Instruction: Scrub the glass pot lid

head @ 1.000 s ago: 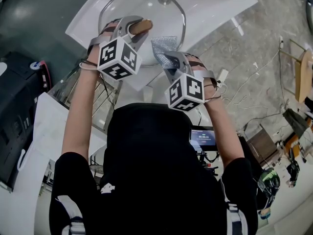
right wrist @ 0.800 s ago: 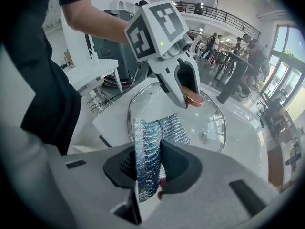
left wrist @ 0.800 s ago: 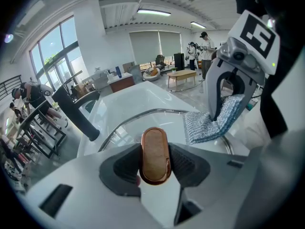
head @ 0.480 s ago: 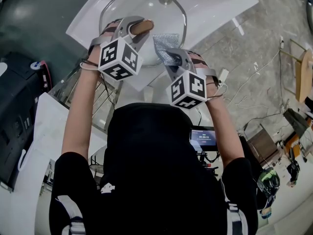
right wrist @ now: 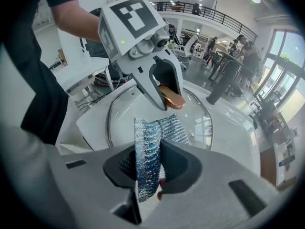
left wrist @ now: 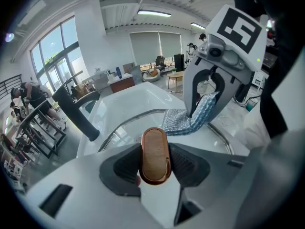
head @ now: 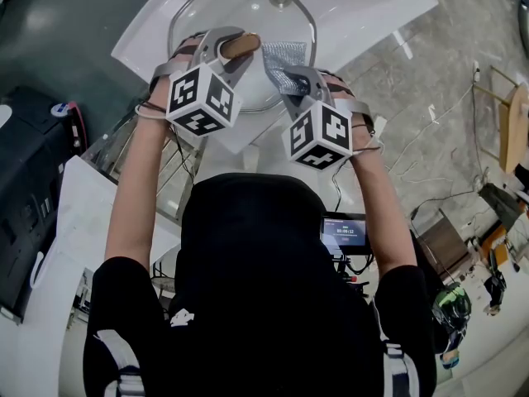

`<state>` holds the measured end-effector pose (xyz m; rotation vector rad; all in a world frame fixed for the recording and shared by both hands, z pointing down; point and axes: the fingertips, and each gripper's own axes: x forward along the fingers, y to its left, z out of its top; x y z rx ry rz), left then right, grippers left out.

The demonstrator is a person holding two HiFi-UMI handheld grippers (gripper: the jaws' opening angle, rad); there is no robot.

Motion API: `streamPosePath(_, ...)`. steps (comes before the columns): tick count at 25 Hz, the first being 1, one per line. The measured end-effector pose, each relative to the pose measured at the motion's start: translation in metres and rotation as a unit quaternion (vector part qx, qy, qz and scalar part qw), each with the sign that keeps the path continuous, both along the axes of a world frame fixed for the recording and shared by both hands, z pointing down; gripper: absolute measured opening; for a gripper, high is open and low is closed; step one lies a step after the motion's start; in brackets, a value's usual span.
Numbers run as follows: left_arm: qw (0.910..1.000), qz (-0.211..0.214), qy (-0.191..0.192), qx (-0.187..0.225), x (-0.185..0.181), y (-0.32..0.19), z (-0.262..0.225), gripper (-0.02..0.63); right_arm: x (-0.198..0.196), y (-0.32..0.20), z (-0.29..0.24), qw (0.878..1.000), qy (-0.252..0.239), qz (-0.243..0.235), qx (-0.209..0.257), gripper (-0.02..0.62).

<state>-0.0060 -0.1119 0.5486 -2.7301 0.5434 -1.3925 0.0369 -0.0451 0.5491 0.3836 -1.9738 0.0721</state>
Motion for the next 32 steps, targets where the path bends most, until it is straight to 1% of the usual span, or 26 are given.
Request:
streamPosePath(21,1.0000,-0.007,0.002,0.000,-0.001,0.000,0.001,0.169,0.004,-0.061,0.003,0.999,0.016,0.018,0.024,0.072)
streamPosePath(32,0.9999,-0.010,0.004,-0.001,-0.002,0.000,0.002,0.169,0.003,-0.058,0.003,0.999,0.026,0.015,0.032,0.072)
